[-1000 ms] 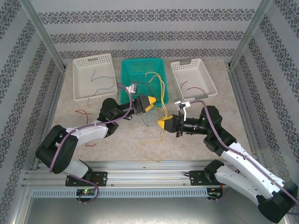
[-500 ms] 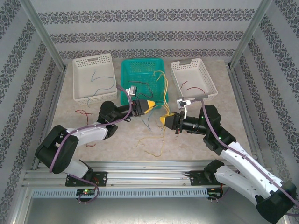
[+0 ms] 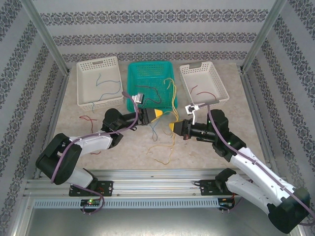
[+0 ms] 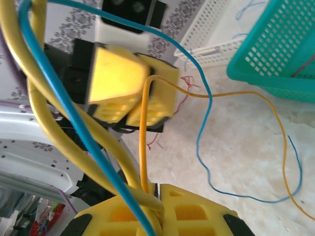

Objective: Untangle the cables

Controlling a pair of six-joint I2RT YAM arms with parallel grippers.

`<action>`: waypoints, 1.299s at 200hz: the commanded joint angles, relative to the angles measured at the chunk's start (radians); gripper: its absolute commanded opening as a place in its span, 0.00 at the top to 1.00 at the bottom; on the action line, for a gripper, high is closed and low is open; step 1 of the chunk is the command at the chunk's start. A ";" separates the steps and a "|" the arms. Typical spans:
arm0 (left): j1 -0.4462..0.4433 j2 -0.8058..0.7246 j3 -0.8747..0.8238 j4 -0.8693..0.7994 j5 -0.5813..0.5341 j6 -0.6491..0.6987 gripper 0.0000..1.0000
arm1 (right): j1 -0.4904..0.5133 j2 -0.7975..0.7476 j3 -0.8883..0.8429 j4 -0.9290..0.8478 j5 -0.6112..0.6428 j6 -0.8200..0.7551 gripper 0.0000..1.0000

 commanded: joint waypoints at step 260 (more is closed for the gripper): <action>0.128 -0.501 0.324 -1.749 -0.466 0.975 0.46 | 0.053 0.635 0.659 -0.626 0.495 -0.266 0.46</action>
